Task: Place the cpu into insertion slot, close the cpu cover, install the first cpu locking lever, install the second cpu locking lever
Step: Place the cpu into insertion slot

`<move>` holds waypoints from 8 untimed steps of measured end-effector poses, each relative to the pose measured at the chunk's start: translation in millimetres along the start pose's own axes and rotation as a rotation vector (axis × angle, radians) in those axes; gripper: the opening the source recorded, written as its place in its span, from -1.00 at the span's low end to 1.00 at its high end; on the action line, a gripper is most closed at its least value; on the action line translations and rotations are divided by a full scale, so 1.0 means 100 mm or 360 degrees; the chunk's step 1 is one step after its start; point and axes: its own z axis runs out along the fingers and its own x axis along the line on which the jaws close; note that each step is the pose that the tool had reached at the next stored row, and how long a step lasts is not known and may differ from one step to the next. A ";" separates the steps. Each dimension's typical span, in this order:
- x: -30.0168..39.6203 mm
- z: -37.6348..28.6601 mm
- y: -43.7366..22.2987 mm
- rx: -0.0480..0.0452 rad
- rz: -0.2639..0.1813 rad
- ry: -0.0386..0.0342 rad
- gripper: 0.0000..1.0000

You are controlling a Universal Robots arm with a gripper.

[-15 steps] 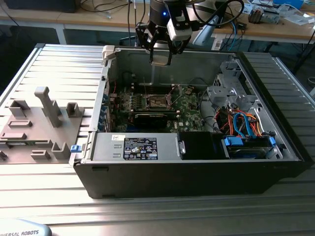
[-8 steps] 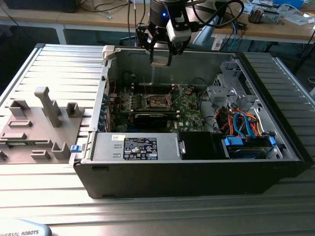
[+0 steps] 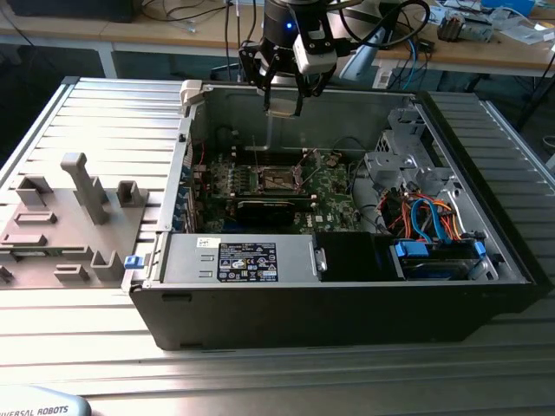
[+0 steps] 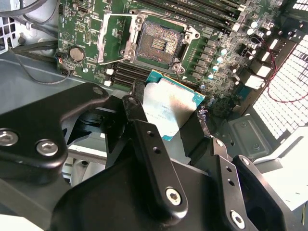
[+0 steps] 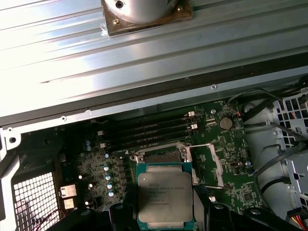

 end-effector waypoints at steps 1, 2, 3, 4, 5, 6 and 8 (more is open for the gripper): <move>0.000 0.000 0.000 0.0000 0.0001 0.0000 0.08; 0.000 0.000 0.000 0.0000 0.0002 0.0000 0.08; 0.000 0.000 0.000 0.0000 0.0003 0.0000 0.08; 0.000 0.000 0.000 0.0000 0.0005 0.0000 0.08; 0.000 0.000 0.000 0.0000 0.0008 -0.0001 0.08; 0.000 0.000 0.000 0.0000 0.0012 -0.0001 0.08; 0.000 0.001 0.000 0.0000 0.0017 -0.0001 0.08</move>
